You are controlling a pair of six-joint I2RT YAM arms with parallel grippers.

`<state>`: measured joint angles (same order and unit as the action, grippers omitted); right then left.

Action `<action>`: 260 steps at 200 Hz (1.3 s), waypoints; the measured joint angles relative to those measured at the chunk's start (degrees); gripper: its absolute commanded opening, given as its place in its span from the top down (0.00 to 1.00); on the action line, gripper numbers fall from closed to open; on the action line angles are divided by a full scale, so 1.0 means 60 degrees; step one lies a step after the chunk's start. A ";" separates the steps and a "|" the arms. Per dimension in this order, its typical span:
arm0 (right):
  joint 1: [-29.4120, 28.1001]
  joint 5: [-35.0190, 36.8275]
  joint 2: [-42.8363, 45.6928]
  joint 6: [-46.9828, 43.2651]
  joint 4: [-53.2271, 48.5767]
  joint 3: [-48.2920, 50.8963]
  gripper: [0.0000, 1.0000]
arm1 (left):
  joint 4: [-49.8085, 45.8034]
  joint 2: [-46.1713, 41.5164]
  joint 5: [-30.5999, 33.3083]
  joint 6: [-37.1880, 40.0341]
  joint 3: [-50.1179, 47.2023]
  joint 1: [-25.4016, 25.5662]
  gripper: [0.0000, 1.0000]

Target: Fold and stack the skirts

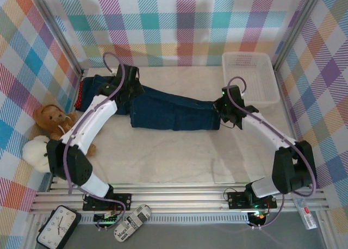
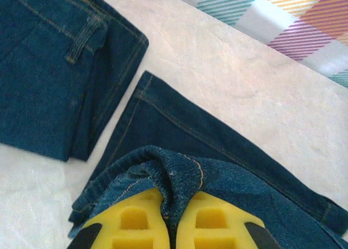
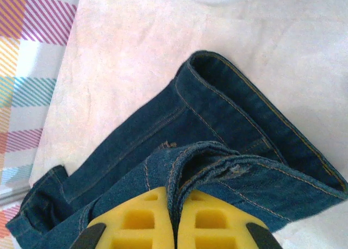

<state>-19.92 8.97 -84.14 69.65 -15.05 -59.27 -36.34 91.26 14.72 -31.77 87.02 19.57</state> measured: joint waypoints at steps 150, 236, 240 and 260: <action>0.0226 0.0073 -0.2845 -0.1162 0.0138 -0.2648 0.01 | -0.1796 0.5836 -0.1712 0.0193 0.5792 -0.1162 0.03; -0.0506 -0.1344 -0.4495 -0.2652 0.1104 -0.3763 0.01 | -0.1392 0.6907 -0.4907 -0.0532 0.5920 -0.0714 0.00; -0.0499 -0.1319 -0.4681 -0.2718 0.1089 -0.3847 0.01 | -0.1370 0.7031 -0.4918 -0.0565 0.5985 -0.0703 0.00; -0.0448 -0.1086 -0.5373 -0.2998 0.0958 -0.4084 0.01 | -0.1421 0.7606 -0.4750 -0.0659 0.6040 -0.0721 0.00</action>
<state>-22.61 2.46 -116.38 51.66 -9.30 -83.77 -44.86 136.90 -13.78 -35.73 123.26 15.25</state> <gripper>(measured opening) 0.990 0.998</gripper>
